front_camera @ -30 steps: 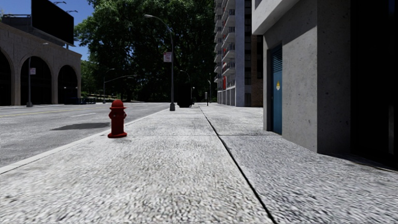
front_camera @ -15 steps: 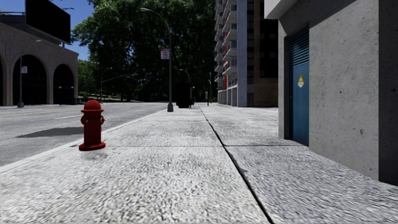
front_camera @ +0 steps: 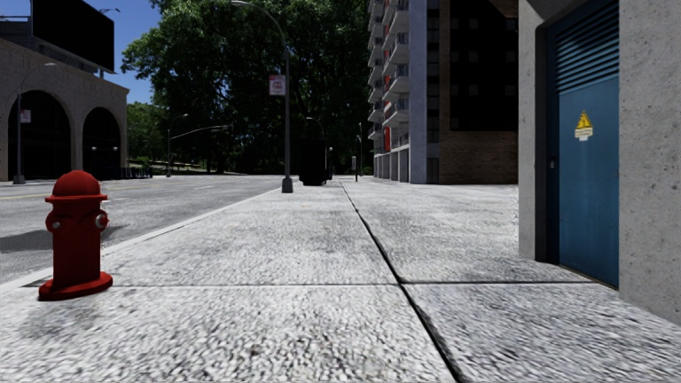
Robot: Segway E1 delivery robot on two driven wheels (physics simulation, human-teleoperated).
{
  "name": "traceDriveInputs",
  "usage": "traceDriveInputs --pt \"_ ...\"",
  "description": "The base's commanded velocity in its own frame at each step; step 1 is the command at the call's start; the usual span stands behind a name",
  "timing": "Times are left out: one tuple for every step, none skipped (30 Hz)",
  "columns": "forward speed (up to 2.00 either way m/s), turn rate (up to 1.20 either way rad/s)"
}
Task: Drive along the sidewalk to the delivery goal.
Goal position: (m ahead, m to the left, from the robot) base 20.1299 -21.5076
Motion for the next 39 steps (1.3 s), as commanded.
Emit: traceDriveInputs --pt "2.0 0.0" --pt "2.0 0.0" --pt "2.0 0.0" --pt "2.0 0.0" --pt "2.0 0.0" --pt "2.0 0.0" --pt "2.0 0.0" --pt "2.0 0.0" --pt "2.0 0.0" --pt "2.0 0.0" --pt "2.0 0.0" --pt "2.0 0.0" --pt "2.0 0.0" --pt "2.0 0.0" --pt "2.0 0.0" --pt "2.0 0.0" --pt "2.0 0.0" --pt "2.0 0.0" --pt "2.0 0.0" --pt "2.0 -0.11" --pt "2.0 -0.17" --pt "2.0 -0.19" --pt "2.0 -0.19" --pt "2.0 -0.19" --pt "2.0 -0.19" --pt "2.0 -0.19" --pt "2.0 -0.19" --pt "2.0 -0.19" --pt "2.0 -0.19" --pt "2.0 -0.19" --pt "2.0 -0.19" --pt "2.0 -0.19" --pt "2.0 -0.19" --pt "2.0 -0.2" --pt "2.0 -0.23" --pt "2.0 -0.25" --pt "2.0 -0.25" --pt "2.0 -0.27" --pt "2.0 -0.27"
